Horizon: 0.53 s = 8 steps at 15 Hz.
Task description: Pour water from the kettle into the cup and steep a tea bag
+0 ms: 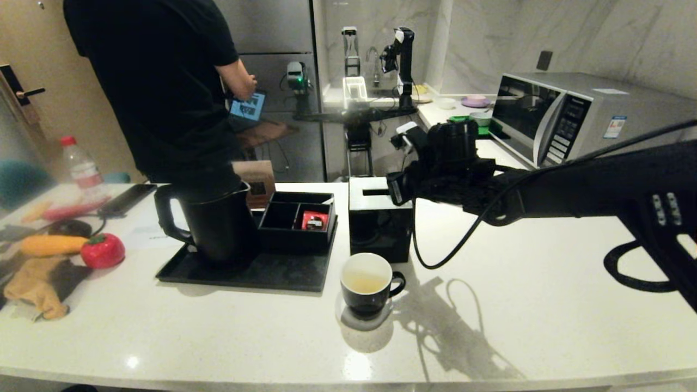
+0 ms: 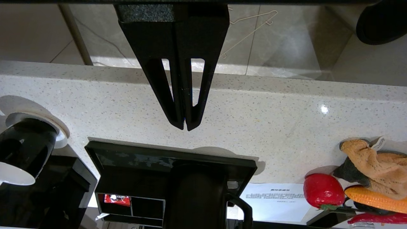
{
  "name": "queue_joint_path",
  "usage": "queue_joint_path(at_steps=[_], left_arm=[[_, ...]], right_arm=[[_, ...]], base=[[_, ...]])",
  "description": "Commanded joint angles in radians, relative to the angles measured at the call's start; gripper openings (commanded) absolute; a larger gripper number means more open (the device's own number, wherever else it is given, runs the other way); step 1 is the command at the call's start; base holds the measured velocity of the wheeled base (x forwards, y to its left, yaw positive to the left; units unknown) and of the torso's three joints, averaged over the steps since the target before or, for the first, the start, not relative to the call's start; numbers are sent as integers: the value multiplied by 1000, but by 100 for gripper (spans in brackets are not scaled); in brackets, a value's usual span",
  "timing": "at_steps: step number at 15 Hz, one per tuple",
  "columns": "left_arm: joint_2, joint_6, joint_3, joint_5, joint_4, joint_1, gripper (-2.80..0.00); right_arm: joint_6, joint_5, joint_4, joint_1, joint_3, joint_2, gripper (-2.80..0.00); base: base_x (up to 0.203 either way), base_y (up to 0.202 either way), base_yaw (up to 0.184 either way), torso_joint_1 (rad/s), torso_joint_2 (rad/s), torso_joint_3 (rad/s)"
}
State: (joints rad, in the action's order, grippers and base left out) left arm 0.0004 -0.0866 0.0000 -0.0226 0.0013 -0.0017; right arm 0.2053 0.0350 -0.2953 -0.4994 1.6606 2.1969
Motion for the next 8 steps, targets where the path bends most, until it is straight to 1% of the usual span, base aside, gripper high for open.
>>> queue_joint_path(at_steps=[1, 3, 5, 7, 8], left_arm=[[0, -1, 0, 0, 0, 0, -280], [0, -1, 0, -1, 0, 0, -280], [0, -1, 0, 0, 0, 0, -280], [0, -1, 0, 0, 0, 0, -280], [0, -1, 0, 0, 0, 0, -280]], right_arm=[[-1, 2, -3, 6, -55, -87, -280], [-3, 1, -2, 14, -112, -156, -280], [-5, 1, 2, 35, -205, -242, -280], [-25, -6, 37, 65, -281, -334, -280], [-41, -21, 77, 90, -314, -379, -280]], base=[[0, 0, 0, 0, 0, 0], [0, 0, 0, 0, 0, 0], [0, 0, 0, 0, 0, 0], [0, 0, 0, 0, 0, 0], [0, 0, 0, 0, 0, 0]])
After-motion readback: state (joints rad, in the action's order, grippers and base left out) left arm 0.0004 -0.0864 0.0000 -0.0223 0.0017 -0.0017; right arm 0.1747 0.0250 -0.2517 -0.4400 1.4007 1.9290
